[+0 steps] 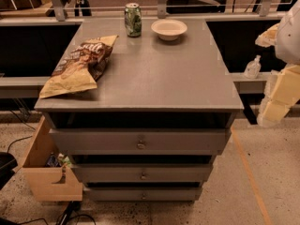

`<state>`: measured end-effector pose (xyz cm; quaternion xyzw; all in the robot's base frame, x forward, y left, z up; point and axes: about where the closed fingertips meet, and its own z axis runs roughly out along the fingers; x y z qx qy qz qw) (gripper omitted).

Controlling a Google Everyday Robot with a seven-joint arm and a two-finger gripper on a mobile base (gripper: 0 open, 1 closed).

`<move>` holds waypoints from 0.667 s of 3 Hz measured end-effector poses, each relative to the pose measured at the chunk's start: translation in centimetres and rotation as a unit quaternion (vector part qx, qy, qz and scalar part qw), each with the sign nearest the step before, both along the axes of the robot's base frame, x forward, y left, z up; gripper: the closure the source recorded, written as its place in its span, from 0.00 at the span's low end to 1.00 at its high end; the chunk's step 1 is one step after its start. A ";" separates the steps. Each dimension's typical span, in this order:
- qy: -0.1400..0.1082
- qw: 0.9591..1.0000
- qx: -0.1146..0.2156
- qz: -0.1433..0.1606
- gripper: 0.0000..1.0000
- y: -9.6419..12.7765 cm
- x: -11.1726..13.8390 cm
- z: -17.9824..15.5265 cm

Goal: Open top drawer

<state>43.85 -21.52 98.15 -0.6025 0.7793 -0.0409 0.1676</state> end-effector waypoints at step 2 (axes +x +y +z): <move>-0.019 1.000 0.001 -0.007 0.00 -0.2 -1.0 -1.2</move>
Offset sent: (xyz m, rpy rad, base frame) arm -0.0391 -0.0107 -0.0512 0.0057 -0.1396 -0.0551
